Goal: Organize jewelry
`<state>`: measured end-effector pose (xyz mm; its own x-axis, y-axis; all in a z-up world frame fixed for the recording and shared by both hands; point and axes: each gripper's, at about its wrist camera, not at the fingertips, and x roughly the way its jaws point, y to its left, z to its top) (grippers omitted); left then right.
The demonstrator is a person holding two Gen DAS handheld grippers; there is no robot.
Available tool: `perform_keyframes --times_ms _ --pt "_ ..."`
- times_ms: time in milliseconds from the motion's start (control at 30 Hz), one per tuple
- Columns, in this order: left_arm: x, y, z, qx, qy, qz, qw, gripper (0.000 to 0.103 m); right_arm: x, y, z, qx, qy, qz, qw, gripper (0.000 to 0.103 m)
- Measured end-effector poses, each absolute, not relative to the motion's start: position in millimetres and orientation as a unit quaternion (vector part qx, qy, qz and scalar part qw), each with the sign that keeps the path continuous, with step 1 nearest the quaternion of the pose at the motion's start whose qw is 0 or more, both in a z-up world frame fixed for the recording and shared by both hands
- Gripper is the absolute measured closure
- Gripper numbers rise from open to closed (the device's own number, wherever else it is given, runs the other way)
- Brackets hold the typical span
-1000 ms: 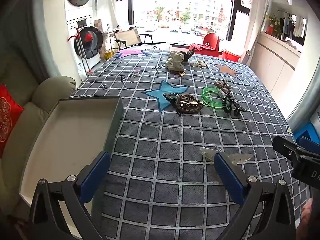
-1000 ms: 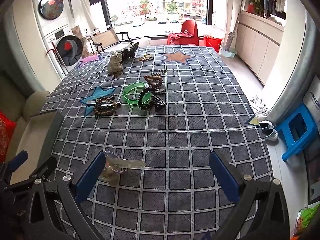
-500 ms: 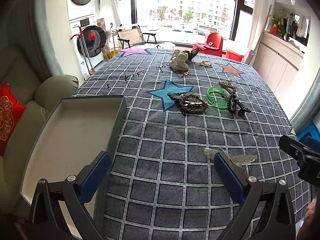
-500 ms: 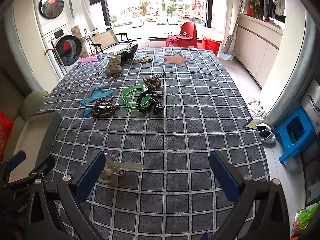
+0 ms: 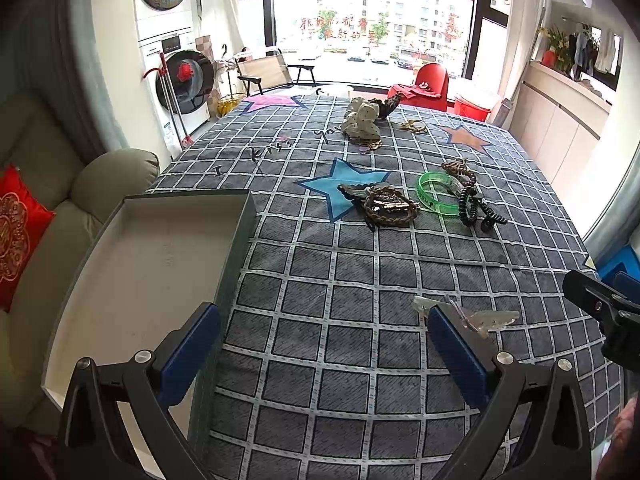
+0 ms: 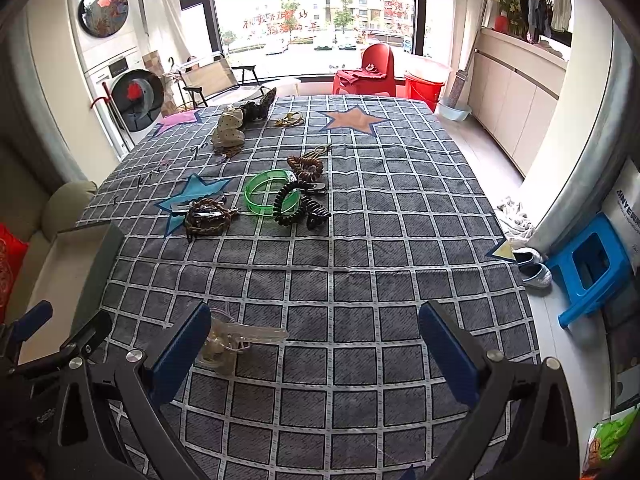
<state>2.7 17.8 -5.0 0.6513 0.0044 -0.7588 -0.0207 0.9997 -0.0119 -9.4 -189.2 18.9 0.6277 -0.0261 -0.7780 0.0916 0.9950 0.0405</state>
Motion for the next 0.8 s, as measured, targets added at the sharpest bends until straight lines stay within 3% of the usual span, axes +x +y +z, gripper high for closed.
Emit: perform_keyframes --times_ms 800 --pt "3.4 19.2 -7.7 -0.008 0.418 0.009 0.908 0.000 -8.9 -188.1 16.1 0.038 0.433 -0.032 0.900 0.000"
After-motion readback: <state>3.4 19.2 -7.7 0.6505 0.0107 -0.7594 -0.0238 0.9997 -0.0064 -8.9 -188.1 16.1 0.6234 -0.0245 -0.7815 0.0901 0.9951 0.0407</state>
